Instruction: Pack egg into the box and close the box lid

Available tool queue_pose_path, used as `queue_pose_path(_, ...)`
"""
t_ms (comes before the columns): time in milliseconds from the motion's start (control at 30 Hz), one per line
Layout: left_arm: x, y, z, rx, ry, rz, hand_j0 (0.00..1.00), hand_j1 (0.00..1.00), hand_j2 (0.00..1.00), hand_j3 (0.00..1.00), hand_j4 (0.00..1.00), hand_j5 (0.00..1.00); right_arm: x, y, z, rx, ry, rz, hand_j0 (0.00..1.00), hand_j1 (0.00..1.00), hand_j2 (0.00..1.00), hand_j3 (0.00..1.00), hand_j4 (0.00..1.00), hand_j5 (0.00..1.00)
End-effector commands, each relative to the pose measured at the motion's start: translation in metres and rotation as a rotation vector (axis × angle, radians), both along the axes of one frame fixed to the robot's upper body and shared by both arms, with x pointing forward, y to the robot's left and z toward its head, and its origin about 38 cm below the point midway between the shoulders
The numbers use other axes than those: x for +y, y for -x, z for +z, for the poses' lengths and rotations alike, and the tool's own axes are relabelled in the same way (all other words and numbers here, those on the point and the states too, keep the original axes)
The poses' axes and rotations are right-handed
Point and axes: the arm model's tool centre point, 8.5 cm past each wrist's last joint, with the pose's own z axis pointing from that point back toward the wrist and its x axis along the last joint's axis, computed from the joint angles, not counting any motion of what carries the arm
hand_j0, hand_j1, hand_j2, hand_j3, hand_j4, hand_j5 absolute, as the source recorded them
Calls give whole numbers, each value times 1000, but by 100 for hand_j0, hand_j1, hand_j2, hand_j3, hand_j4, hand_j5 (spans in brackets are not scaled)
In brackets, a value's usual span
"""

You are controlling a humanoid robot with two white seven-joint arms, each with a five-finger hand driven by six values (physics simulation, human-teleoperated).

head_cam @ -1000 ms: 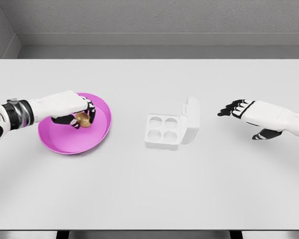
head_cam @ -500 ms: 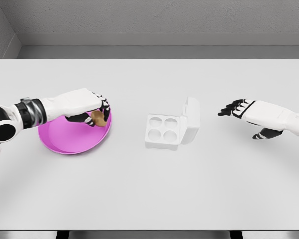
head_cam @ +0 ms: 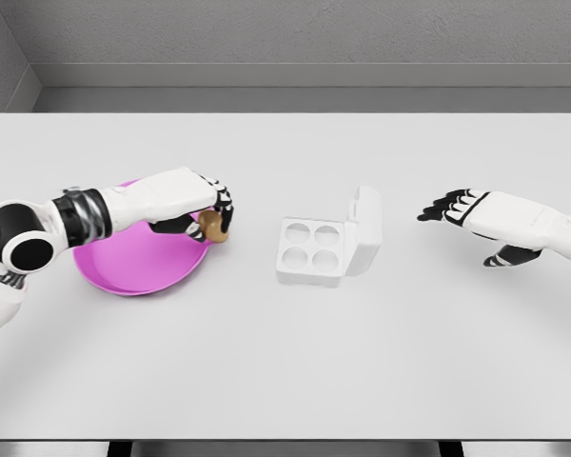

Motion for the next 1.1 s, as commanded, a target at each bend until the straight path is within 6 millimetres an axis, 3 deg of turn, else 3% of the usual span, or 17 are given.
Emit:
queue_pose_path(0,-7,0,0,3,21,-9,31,31,31,31,31,31,-1,0,1,0,-4,-3,100,100,100,100,100,100)
queue_pose_path(1067,-72,4,6,-27,132,-103,27,27,27,27,27,27,-3,0,1,1,1,-6,100,100,100,100,100,100)
